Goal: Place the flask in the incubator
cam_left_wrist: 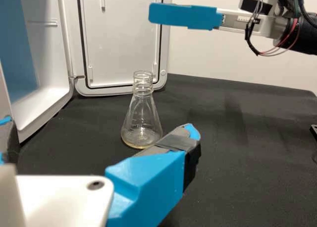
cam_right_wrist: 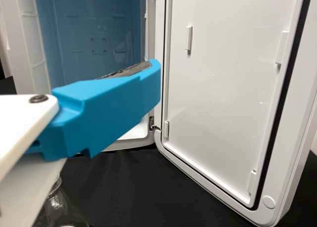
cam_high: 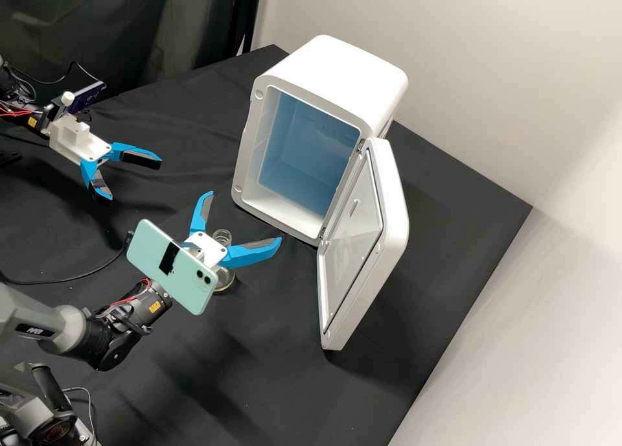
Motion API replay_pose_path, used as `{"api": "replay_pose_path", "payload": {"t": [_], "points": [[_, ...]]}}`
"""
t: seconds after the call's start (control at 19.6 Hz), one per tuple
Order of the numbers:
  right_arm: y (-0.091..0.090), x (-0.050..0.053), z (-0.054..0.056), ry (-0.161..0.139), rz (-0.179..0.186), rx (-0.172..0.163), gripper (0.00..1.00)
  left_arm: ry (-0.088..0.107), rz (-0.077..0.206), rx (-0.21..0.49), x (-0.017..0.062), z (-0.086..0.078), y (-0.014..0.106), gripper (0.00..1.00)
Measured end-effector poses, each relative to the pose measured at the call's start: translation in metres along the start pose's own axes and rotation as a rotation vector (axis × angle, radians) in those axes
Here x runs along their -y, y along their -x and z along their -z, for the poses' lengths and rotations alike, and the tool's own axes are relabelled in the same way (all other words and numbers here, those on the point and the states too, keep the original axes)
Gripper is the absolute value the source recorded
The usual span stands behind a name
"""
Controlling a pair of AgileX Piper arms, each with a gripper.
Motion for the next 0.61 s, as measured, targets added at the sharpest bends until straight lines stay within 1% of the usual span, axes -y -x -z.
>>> {"api": "replay_pose_path", "payload": {"t": [0.05, 0.2, 0.26, 0.41, 0.46, 0.51, 0.61], "points": [[0.003, 0.0, 0.0, 0.005, -0.001, -0.001, 1.0, 0.0, 0.0, 0.0, 0.0, 0.0, 0.0, 1.0], [0.01, 0.003, 0.002, 0.011, 0.011, -0.01, 1.0, 0.0, 0.0, 0.0, 0.0, 0.0, 0.0, 1.0], [0.012, 0.002, 0.004, 0.018, 0.007, -0.022, 1.0, 0.0, 0.0, 0.0, 0.0, 0.0, 0.0, 1.0], [0.017, -0.001, 0.011, 0.035, -0.011, -0.066, 1.0, 0.0, 0.0, 0.0, 0.0, 0.0, 0.0, 1.0], [0.018, -0.003, 0.015, 0.045, -0.019, -0.091, 1.0, 0.0, 0.0, 0.0, 0.0, 0.0, 0.0, 1.0], [0.019, -0.004, 0.017, 0.052, -0.023, -0.108, 1.0, 0.0, 0.0, 0.0, 0.0, 0.0, 0.0, 1.0], [0.021, -0.005, 0.023, 0.068, -0.021, -0.15, 1.0, 0.0, 0.0, 0.0, 0.0, 0.0, 0.0, 1.0]]}}
